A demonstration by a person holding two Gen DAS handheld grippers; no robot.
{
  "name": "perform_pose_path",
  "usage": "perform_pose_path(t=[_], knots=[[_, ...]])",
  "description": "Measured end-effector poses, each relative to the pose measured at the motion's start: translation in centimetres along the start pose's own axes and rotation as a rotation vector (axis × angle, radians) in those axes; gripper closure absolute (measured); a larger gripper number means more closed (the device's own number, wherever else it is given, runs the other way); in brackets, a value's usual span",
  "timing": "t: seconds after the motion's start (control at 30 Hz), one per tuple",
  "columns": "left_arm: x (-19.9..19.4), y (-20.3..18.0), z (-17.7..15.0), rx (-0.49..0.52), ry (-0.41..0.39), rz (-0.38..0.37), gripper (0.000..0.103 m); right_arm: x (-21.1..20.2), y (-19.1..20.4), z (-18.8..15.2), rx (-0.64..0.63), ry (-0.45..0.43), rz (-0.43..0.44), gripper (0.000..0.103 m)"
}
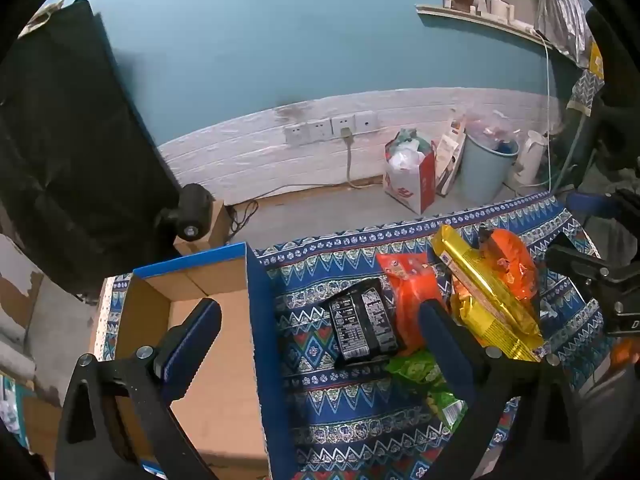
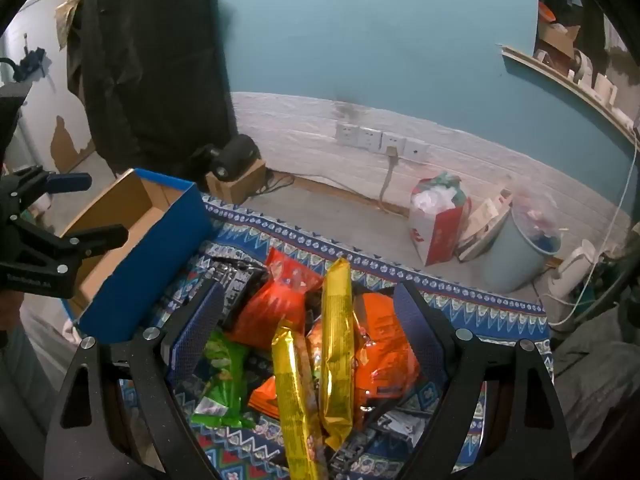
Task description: Organize snacks
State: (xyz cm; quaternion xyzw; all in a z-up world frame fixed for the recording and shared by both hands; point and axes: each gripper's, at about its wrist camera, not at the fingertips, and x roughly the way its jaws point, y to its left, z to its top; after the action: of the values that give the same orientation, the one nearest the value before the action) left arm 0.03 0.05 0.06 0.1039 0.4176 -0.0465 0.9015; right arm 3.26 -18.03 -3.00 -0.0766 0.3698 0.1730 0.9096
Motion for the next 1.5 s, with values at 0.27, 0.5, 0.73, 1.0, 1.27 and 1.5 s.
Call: perform_pose_path(t=[0.27,0.5,0.73,1.0,1.27,1.5], knots=[[-0.6,-0.1,-0.2,0.006,0.004,-0.011,0.003,0.4,0.1,-0.1,0.006,0.013,-0.003,0.018],[-0.1,0.2,-0.3,0.0,0.005,-0.012,0.003,0.6,0.0,-0.2,-0.001,0.03,0.008,0.018],[0.0,0.1,-0.5,-0.001,0.007,-0.014,0.003,1.0,0.2,0.1,-0.004,0.04,0.019,0.018],[0.1,0.0,-0.5,-0.003,0.017,-0.019,0.003,0.8,0.2,0.0,-0.002,0.038,0.024,0.018],[0.1,-0.1,-0.6,-0.002,0.018,-0.021,0.003,0.7,0.2,-0.2,-0.002,0.04,0.028,0.018],[0.0,-0.1,-0.7,-0.002,0.018,-0.022,0.003,0.7,0.2,-0.3,-0.003,0.043,0.031,0.018]])
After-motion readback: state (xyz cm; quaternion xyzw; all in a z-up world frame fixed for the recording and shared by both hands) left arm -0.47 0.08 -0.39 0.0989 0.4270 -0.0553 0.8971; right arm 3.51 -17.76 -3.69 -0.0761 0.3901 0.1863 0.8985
